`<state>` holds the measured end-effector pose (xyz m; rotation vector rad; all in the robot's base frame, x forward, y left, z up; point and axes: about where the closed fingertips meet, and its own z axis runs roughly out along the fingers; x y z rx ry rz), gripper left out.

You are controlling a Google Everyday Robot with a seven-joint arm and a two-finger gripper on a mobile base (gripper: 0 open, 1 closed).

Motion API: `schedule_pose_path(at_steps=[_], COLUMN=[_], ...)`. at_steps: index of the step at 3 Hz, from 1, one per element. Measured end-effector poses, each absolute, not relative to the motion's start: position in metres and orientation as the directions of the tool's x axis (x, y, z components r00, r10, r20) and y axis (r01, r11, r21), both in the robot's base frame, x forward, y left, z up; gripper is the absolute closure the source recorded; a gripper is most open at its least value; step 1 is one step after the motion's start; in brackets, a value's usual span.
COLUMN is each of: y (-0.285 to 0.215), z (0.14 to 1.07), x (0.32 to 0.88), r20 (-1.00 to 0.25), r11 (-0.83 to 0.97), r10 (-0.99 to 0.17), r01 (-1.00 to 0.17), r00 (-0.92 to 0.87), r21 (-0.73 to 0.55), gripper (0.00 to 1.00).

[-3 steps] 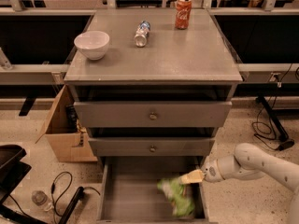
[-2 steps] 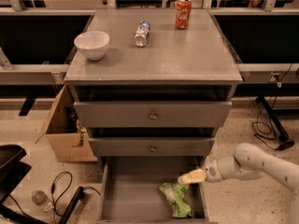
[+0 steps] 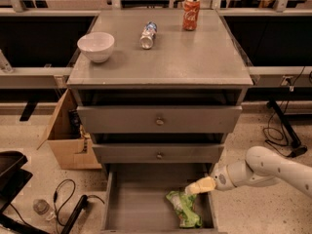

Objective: Place green rice chip bag into bottom drawer

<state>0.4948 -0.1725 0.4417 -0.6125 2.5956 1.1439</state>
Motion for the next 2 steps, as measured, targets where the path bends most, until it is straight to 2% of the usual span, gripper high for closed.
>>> schedule_pose_path(at_steps=[1, 2], y=[-0.169, -0.169], z=[0.498, 0.541], x=[0.457, 0.404], r20=[-0.383, -0.398], r11=[0.713, 0.768], r10=[-0.318, -0.313], r01=[-0.485, -0.477], r00=[-0.867, -0.862], r21=[0.506, 0.428], gripper=[0.0, 0.0])
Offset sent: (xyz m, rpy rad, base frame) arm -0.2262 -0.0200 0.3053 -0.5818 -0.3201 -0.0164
